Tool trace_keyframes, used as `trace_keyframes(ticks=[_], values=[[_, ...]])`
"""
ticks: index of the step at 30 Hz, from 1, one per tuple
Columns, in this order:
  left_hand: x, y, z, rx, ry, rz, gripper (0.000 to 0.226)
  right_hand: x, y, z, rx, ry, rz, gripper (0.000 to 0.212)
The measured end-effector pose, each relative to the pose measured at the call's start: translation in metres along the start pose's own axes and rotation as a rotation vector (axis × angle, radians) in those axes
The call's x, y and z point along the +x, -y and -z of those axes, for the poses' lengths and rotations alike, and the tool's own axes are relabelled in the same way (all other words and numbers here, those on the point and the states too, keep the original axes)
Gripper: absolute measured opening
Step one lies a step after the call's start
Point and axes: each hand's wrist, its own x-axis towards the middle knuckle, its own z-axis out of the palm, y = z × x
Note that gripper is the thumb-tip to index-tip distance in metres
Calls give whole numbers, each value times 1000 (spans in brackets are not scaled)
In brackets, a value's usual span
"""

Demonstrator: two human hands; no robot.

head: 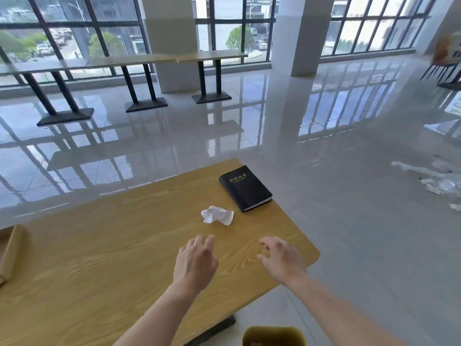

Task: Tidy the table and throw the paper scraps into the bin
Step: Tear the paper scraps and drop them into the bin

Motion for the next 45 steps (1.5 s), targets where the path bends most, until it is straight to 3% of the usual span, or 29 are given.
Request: trace_keyframes(ticks=[12, 21, 23, 27, 33, 45], values=[[135, 58, -32, -73, 123, -110, 36, 132, 48, -44, 46, 92, -227, 40], [173, 66, -68, -107, 202, -96, 37, 198, 49, -79, 24, 131, -221, 41], [179, 66, -74, -79, 197, -102, 29, 207, 48, -87, 33, 139, -218, 36], [184, 68, -78, -42, 210, -116, 10, 213, 47, -101, 25, 137, -205, 26], [185, 76, -74, 14, 208, -154, 27, 214, 42, -105, -6, 73, -239, 19], [169, 57, -42, -50, 108, -190, 21, 180, 32, -73, 67, -66, -216, 16]])
